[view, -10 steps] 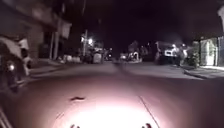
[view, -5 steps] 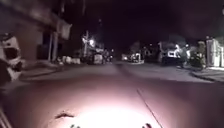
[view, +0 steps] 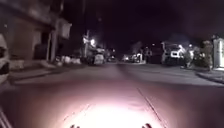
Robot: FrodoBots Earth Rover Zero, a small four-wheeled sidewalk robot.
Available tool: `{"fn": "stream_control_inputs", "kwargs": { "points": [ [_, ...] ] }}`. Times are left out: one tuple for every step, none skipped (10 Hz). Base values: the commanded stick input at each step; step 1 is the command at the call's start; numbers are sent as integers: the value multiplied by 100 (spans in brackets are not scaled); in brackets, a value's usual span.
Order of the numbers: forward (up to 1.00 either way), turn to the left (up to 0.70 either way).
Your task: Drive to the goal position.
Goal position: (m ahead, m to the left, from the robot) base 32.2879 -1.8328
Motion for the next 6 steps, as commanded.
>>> {"fn": "stream_control_inputs", "kwargs": {
  "points": [
    [85,0],
    [85,0],
    [85,0],
    [85,0],
    [85,0],
    [85,0]
  ]
}}
